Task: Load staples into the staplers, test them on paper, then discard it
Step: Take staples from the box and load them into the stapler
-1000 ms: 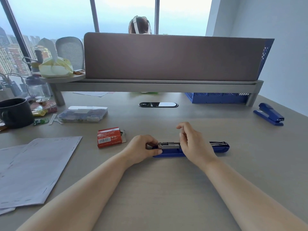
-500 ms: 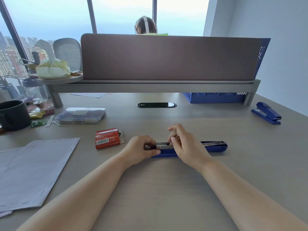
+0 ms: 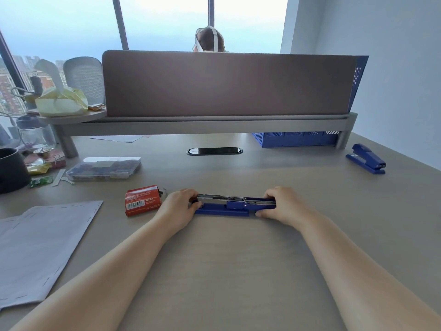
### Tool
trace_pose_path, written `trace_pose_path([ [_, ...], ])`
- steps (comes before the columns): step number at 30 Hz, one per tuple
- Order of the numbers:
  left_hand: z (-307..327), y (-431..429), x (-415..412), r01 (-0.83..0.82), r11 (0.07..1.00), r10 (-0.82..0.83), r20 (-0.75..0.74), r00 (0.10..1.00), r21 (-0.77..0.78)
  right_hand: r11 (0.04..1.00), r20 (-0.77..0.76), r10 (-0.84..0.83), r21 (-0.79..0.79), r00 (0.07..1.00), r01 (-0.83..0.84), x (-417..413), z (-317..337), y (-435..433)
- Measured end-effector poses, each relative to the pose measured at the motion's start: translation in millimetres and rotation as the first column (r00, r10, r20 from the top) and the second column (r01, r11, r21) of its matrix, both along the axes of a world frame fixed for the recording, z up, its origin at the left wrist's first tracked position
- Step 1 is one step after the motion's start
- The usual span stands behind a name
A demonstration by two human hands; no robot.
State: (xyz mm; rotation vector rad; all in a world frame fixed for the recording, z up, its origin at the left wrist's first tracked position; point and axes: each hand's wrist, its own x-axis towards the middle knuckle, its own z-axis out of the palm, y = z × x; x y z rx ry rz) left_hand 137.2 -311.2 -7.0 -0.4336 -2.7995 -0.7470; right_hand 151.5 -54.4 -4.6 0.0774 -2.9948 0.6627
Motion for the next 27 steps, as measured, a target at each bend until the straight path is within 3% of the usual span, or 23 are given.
trace_pose_path([
  [4, 1, -6, -2, -0.036, 0.999, 0.036, -0.015, 0.999, -0.002, 0.994, -0.020, -0.053, -0.100, 0.998, 0.050, 0, -4, 4],
  [8, 1, -6, -1, -0.046, 0.999, 0.047, -0.025, 0.999, 0.027, 0.942, -0.035, -0.071, -0.331, 0.997, 0.055, 1, -6, 4],
  [15, 1, -6, -3, -0.044, 0.999, 0.044, -0.006, 0.999, 0.030, 0.749, -0.276, -0.232, -0.662, 0.933, -0.010, 6, 6, -1],
  [19, 3, -7, -2, -0.024, 0.998, 0.023, 0.012, 1.000, 0.052, 0.630, -0.278, -0.230, -0.773, 0.933, -0.075, 7, 10, -14],
  [22, 3, -6, -1, 0.007, 0.997, -0.009, 0.034, 0.999, 0.072, 0.568, -0.314, -0.190, -0.808, 0.930, -0.157, 5, 9, -26],
  [27, 2, -3, 2, 0.026, 0.985, -0.041, 0.085, 0.996, 0.171, 0.658, -0.369, -0.028, -0.706, 0.929, -0.261, -1, 8, -48],
])
